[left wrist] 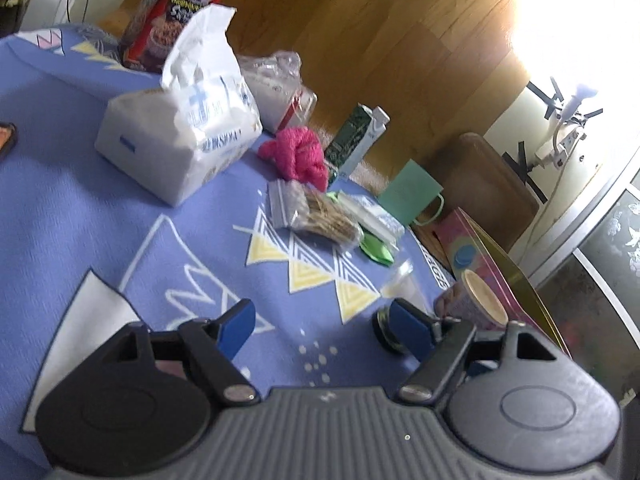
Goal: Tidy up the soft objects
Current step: 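Grasp the white clear phone case on the tablecloth with the right gripper, then carry the phone case into the pink tin and open the right gripper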
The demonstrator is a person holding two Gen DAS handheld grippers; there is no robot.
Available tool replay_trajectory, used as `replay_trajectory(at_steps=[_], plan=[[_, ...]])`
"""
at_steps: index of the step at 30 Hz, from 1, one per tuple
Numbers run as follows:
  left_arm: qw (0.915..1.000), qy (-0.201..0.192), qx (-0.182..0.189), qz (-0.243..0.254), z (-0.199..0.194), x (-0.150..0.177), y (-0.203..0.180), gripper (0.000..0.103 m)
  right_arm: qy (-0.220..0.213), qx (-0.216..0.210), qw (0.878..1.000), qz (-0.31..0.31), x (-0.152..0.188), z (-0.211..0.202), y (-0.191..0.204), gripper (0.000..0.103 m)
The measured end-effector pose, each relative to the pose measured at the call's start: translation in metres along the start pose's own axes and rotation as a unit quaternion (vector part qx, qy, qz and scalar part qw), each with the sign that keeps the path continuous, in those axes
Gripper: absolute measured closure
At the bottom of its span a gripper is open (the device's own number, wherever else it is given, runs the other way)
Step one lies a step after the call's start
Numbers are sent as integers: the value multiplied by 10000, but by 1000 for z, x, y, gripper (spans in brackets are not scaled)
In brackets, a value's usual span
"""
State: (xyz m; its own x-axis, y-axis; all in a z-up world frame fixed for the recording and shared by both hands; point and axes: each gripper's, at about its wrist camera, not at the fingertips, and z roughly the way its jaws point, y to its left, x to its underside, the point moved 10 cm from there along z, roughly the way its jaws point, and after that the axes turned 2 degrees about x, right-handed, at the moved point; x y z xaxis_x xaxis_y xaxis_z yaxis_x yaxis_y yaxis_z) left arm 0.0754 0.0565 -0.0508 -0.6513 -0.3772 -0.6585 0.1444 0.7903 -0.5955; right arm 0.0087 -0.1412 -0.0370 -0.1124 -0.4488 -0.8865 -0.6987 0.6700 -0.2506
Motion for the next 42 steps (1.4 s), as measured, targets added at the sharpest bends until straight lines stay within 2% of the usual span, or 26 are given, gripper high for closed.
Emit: replay_trajectory(at_steps=[2, 4, 7, 9, 11, 15, 20, 23, 26, 30, 36, 39, 41, 42], plan=[[10000, 60, 54, 1, 0, 2, -3, 24, 147, -72, 9998, 126, 4, 1, 10, 55], [9999, 66, 125, 5, 0, 3, -5, 19, 275, -239, 9979, 536, 8, 0, 6, 52], [9998, 136, 161, 67, 1, 5, -10, 19, 308, -503, 9923, 1094, 14, -11, -3, 48], [9995, 251, 169, 65, 4, 9, -14, 19, 230, -581, 9893, 1321, 18, -26, -9, 37], [9991, 390, 150, 107, 6, 16, -17, 19, 209, -595, 9874, 1449, 18, -29, -11, 28], [9980, 613, 107, 112, 1, 30, -16, 19, 234, -767, 9887, 1265, 19, -22, -2, 18], [9946, 923, 454, -157, -3, 48, -30, 19, 270, -1043, 9897, 947, 25, -9, -14, 17], [9951, 911, 380, -66, 6, 49, -39, 19, 356, -1248, 9884, 790, 32, -6, -16, 17], [9960, 855, 254, 43, 16, 45, -43, 19, 539, -1672, 9812, 802, 39, -15, -5, 17], [9959, 867, 251, 14, 22, 39, -44, 19, 443, -1758, 9811, 672, 39, -35, 9, 18], [9960, 880, 172, 29, 15, 40, -42, 19, 421, -1468, 9853, 769, 30, -29, -4, 17], [9956, 929, 121, 63, 16, 43, -40, 36, 502, -1667, 9814, 803, 28, -18, 1, 17], [9948, 994, 106, 188, 20, 48, -44, 52, 638, -1704, 9805, 744, 31, -10, 14, 18], [9944, 1023, 61, 273, 21, 49, -47, 52, 618, -1645, 9823, 654, 33, -8, 18, 25]])
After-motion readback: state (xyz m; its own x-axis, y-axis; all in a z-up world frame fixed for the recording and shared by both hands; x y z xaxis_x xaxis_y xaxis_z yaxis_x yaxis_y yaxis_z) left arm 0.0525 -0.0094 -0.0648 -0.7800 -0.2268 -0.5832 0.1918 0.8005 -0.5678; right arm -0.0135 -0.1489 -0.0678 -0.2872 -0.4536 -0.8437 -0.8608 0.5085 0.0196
